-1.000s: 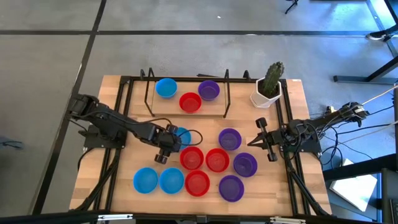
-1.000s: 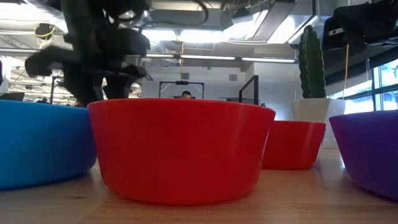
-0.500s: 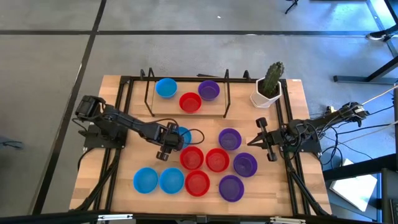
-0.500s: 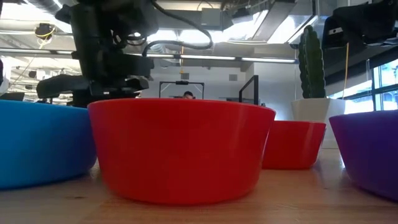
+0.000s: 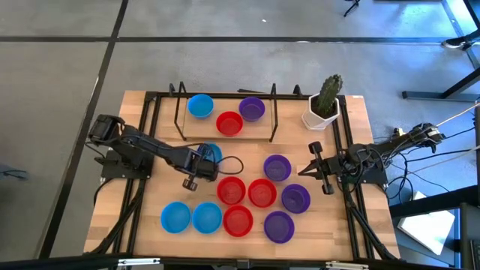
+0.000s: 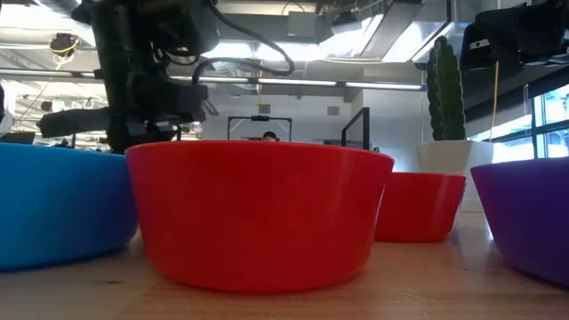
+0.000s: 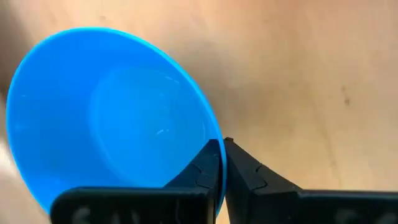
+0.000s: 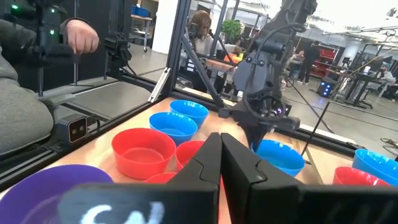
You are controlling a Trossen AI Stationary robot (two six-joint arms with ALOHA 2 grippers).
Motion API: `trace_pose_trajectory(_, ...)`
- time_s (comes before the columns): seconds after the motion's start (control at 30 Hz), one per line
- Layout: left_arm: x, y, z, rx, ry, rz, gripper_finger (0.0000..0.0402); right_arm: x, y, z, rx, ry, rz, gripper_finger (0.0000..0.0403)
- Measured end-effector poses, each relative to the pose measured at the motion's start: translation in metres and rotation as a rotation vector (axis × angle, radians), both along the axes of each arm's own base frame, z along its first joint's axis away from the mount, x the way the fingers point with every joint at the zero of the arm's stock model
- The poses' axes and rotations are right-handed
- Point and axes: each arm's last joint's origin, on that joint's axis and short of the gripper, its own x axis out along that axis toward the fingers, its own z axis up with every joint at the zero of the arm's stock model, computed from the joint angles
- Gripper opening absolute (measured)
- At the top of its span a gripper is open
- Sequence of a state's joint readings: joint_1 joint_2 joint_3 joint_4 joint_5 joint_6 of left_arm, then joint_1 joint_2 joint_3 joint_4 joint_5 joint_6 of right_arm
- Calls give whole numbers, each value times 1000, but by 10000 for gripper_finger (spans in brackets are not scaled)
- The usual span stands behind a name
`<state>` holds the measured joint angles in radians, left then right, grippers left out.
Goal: Pick & Place Mini bowls
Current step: Stack the blue bowl on top of the blue bowl on the shelf
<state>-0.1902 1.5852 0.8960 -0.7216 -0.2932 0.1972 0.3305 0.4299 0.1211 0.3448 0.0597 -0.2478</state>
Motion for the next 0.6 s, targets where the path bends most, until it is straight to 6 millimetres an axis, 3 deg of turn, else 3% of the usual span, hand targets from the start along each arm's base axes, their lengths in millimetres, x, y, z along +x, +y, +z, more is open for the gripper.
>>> trace_pose_trajectory(0.2,-9,-8,42,67,-152,-26,5,0,0,-1,-4,15,-1,10)
trace_pose_trajectory(0.4,-44,-12,96,-35,-493,-49,4,0,0,-2,2,17,0,10)
trace_pose_trajectory(0.6,-94,-2,100,-183,-864,-78,4,0,0,-2,-1,24,0,10)
